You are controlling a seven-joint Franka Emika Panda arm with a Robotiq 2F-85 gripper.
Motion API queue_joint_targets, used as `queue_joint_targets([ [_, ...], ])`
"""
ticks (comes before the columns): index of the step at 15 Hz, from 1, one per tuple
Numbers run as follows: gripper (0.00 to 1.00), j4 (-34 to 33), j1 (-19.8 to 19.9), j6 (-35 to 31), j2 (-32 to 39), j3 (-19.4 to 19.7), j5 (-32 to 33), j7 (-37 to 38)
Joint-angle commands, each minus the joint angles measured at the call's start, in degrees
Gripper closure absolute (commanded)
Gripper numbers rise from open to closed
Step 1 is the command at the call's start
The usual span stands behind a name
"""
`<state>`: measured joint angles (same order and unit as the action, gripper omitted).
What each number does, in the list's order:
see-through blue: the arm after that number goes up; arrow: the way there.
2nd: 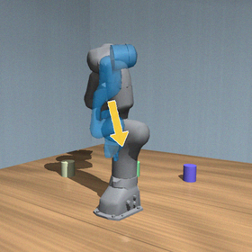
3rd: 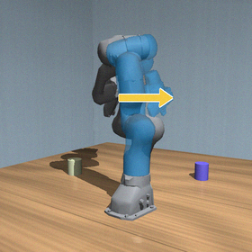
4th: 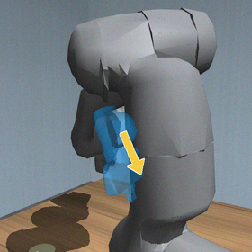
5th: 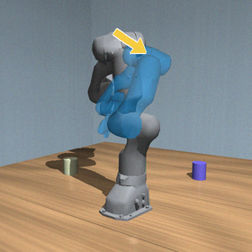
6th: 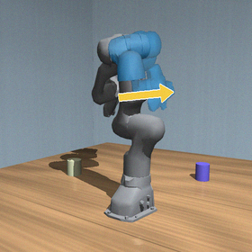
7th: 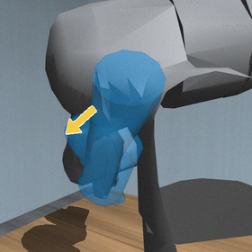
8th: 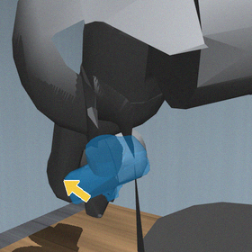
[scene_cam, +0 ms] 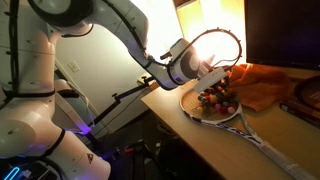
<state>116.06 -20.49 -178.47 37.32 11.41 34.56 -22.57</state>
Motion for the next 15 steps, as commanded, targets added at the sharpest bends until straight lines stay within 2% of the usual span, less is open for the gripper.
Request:
queue_joint_targets([
  [1,0.92,1.96,0.06,1.73,0.12,-1.09,0.75,-1.48],
  [4,0.92,4.02,-1.25,-0.37,-1.41,0.17,2.24,-1.25],
  [6,0.92,6.53,-3.58,-2.43,-3.21,2.28,4.69,-0.47],
  [8,0.92,9.45,-8.58,-6.43,-4.96,7.44,7.97,1.25],
  [10,0.92,11.77,-15.58,-10.57,-5.23,14.64,9.67,2.42],
  [15,0.92,18.24,-30.1,-18.85,-4.17,27.98,6.58,1.61],
])
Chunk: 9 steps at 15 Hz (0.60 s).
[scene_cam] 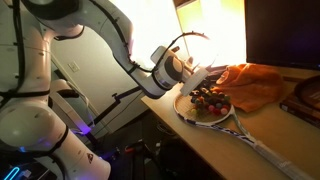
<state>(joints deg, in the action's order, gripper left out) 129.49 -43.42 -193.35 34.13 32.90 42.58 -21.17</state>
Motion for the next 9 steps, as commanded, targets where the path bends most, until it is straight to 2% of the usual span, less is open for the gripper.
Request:
queue_joint_targets([
  [1,0.92,6.26,-9.04,-5.23,-1.07,8.1,-2.05,0.03],
  [3,0.92,8.8,-12.23,-8.05,-0.63,11.02,-3.02,-0.57],
  [4,0.92,9.2,-10.41,-4.94,-4.28,8.33,-2.67,-2.12],
  [6,0.92,10.5,-8.83,-5.19,-6.58,5.92,-1.82,-2.8],
  [8,0.93,10.41,-10.25,-5.18,-6.45,6.49,-4.16,-2.64],
  [9,0.54,9.75,-11.03,-5.17,-5.34,7.46,-5.61,-2.13],
])
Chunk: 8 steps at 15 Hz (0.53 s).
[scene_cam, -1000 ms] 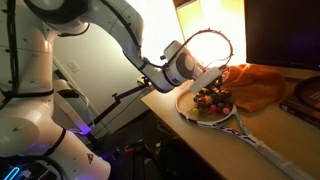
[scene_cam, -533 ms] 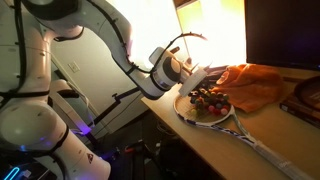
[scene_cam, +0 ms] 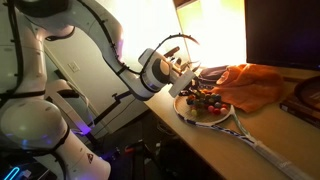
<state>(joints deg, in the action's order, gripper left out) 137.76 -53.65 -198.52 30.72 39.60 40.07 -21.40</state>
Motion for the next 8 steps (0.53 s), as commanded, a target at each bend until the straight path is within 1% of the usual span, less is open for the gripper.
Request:
queue_joint_targets([
  [1,0.53,1.01,-3.63,0.06,-0.05,3.5,-6.71,-0.64],
  [2,0.47,0.65,-0.1,0.14,-0.95,0.5,-5.91,-0.82],
  [3,0.4,0.12,1.6,0.15,-0.97,-0.84,-6.57,-0.52],
  [4,0.31,-0.25,0.94,0.15,-0.17,-0.37,-8.05,-0.28],
  [6,0.18,-0.84,3.4,0.15,-0.28,-2.15,-8.9,-0.32],
  [7,0.09,-1.16,4.48,0.15,-0.28,-2.82,-9.33,-0.47],
  [8,0.02,-1.7,6.05,0.15,-0.56,-3.93,-9.4,-0.89],
])
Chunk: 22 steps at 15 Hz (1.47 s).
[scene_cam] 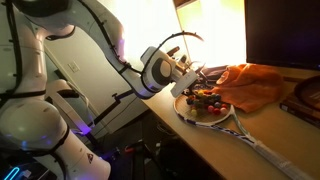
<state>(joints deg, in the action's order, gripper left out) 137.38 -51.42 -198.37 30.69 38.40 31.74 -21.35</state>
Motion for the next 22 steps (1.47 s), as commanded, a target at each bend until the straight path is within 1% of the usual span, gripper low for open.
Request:
queue_joint_targets([
  [1,0.0,-1.97,4.79,0.0,-0.68,-3.24,-1.23,-1.47],
  [3,0.0,-3.69,7.88,0.0,-1.02,-4.84,-1.03,-2.24],
  [4,0.0,-4.29,8.08,0.0,-0.24,-4.27,-2.1,-1.73],
  [5,0.0,-4.8,10.81,0.0,-0.85,-6.0,-1.28,-1.59],
  [7,0.0,-5.81,13.07,0.0,-0.88,-6.78,-1.07,-1.8],
  [8,0.0,-6.41,15.19,0.0,-0.94,-8.1,-0.45,-1.79],
  [10,0.0,-7.97,17.66,0.0,0.64,-9.03,-0.05,-1.7],
  [11,0.0,-8.67,19.94,0.0,0.83,-10.8,0.72,-1.34],
  [13,0.0,-10.73,19.89,0.79,3.16,-9.85,0.38,-1.47],
  [15,0.0,-13.38,21.22,3.61,4.25,-11.06,0.69,-1.23],
  [16,0.0,-14.87,20.12,5.27,5.19,-10.07,-0.33,-1.23],
  [18,0.0,-18.05,21.72,9.56,5.9,-11.88,0.06,-1.04],
  [20,0.0,-21.15,21.77,13.67,6.75,-12.52,-0.36,-1.42],
  [22,0.0,-23.95,23.86,17.28,7.2,-15.31,-0.47,-2.2],
])
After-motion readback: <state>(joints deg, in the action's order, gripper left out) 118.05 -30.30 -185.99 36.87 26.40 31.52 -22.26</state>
